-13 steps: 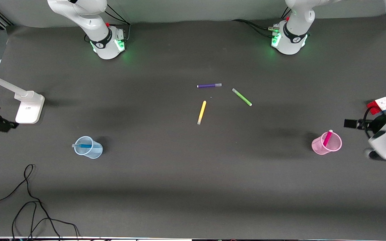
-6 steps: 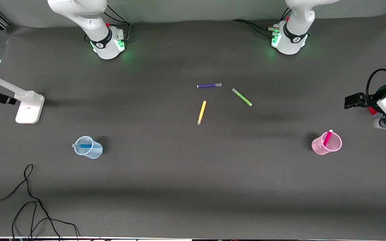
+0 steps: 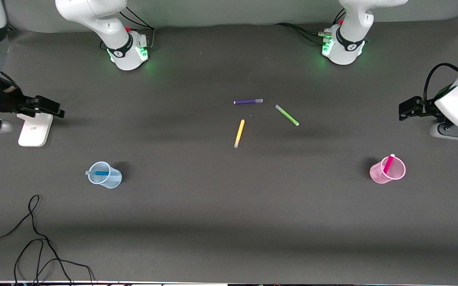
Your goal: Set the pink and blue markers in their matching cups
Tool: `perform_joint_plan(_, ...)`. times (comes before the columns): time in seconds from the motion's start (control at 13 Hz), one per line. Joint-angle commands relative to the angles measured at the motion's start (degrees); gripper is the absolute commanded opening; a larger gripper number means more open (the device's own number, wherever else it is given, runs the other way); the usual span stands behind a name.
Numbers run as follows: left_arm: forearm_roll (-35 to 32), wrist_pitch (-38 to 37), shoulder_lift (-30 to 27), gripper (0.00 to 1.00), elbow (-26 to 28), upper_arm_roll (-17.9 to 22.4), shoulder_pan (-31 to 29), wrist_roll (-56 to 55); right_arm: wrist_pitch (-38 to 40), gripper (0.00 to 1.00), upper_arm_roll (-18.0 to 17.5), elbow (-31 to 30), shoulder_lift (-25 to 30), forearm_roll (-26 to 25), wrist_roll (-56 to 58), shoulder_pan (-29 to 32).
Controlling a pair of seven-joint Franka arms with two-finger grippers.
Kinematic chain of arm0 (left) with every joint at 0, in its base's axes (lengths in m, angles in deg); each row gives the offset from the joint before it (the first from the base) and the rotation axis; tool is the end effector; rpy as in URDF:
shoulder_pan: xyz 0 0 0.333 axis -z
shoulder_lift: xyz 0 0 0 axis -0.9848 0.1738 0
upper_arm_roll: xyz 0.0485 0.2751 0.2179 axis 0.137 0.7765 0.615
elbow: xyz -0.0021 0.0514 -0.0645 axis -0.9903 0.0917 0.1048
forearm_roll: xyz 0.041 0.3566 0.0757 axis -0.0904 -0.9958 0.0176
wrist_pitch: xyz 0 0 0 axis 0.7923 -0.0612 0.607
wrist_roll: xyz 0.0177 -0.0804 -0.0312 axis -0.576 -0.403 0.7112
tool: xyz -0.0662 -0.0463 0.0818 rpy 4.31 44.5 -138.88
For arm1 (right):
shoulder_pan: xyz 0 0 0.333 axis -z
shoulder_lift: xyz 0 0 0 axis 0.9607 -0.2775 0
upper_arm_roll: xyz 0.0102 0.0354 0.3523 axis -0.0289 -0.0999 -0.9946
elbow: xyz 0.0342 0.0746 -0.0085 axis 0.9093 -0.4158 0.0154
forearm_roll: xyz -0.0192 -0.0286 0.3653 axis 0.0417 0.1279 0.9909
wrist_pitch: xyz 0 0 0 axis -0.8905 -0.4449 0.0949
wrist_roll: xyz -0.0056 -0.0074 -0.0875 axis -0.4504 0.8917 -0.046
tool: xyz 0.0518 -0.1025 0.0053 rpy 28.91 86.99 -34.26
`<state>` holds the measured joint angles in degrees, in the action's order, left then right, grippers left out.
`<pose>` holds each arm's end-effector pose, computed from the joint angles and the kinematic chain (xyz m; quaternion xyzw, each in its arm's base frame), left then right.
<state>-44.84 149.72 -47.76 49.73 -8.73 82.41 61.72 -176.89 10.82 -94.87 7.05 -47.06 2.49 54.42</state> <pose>0.5455 -0.0299 0.6191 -0.9949 0.0862 0.0504 0.0106 0.5158 0.0083 0.6126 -0.9971 0.0388 0.0529 0.0392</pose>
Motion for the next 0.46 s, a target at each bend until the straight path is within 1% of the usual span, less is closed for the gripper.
perform_joint_plan(0.0,0.8,2.7,-3.6,1.00,4.7,1.4,1.1,-0.1,5.2,1.00,1.1,3.1,-0.7,0.9,4.7,0.5)
perform_joint_plan(0.08,0.8,2.7,-3.6,1.00,4.8,1.4,1.1,-0.1,6.1,1.00,-3.6,3.4,-0.6,0.9,7.0,5.4)
perform_joint_plan(0.15,0.8,2.7,-3.6,1.00,4.7,1.4,1.1,-0.1,6.3,1.00,-7.4,3.2,-0.5,1.0,8.1,9.0)
perform_joint_plan(0.23,0.8,2.7,-3.6,1.00,4.7,1.2,1.0,-0.1,6.4,1.00,-8.9,3.4,-0.6,1.0,8.8,10.6)
perform_joint_plan(0.38,0.8,2.4,-3.5,1.00,4.5,1.0,0.7,-0.2,6.3,1.00,-9.2,3.8,-0.8,1.4,8.8,12.0)
